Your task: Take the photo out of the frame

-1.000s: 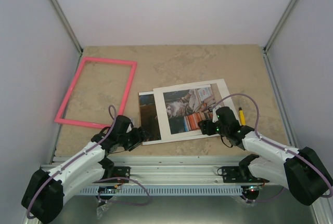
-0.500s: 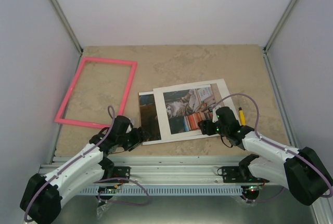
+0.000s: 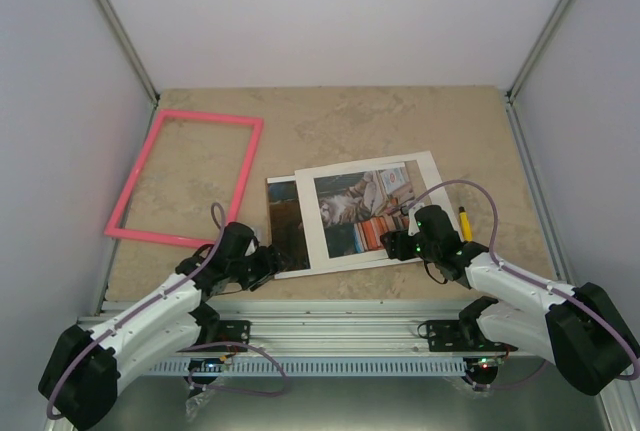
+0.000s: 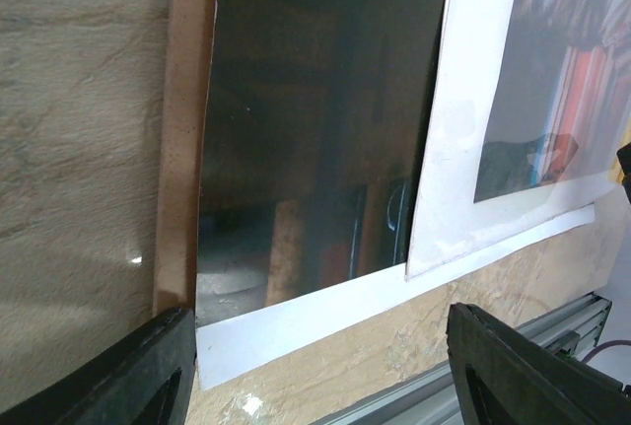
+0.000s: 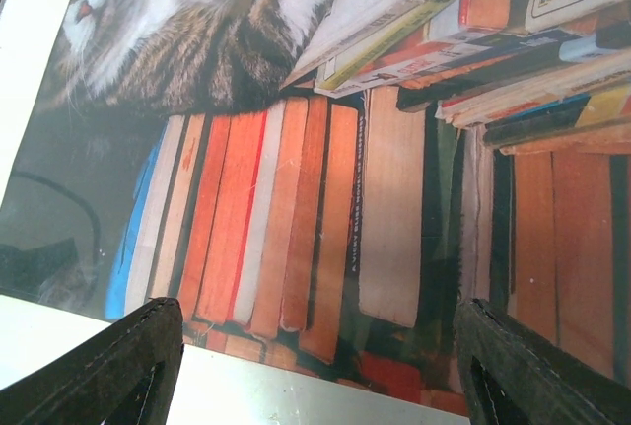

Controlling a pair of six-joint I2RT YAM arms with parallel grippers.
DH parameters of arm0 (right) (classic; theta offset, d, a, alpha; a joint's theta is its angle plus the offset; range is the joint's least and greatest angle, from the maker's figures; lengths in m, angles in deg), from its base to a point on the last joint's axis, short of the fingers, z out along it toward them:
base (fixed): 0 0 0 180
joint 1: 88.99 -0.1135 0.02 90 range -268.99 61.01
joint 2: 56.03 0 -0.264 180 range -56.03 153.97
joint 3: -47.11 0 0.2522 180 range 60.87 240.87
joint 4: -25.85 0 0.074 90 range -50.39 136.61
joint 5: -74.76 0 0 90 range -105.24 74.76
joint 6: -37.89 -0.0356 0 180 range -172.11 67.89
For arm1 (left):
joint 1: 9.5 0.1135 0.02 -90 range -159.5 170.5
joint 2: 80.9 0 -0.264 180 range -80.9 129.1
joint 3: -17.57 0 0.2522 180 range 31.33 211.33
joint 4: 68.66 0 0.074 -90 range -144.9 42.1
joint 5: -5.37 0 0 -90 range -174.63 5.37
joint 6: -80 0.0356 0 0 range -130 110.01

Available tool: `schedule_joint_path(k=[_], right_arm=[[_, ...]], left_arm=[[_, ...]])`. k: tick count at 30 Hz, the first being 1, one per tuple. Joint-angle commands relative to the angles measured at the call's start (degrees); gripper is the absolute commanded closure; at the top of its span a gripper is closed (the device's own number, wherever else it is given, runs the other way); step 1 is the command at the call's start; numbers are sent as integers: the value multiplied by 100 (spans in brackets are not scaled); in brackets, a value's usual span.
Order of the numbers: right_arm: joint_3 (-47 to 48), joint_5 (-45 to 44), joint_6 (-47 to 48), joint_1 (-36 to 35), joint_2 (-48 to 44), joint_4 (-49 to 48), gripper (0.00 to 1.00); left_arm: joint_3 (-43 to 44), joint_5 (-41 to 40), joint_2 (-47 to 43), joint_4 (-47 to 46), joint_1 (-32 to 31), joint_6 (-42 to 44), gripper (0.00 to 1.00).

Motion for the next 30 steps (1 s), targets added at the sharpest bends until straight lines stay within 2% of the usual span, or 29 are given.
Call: schedule_joint_path(k=[1,8,16,30], right_arm=[[-2,-21,66,-41,29,-105,24],[0,-15,65,-41,37,-103,24],[-6,-17,68,-41,27,-108,24],[-17,1,74,-54,-6,-110,24]], left_arm=[[-81,64,30,-211,-36,-121,29],[-304,-10,-114,-486,-42,-522,29],[-786,80,-666,-1371,-43,-1310,28],[-1191,17,-1004,-2258,-37,-1942,26]])
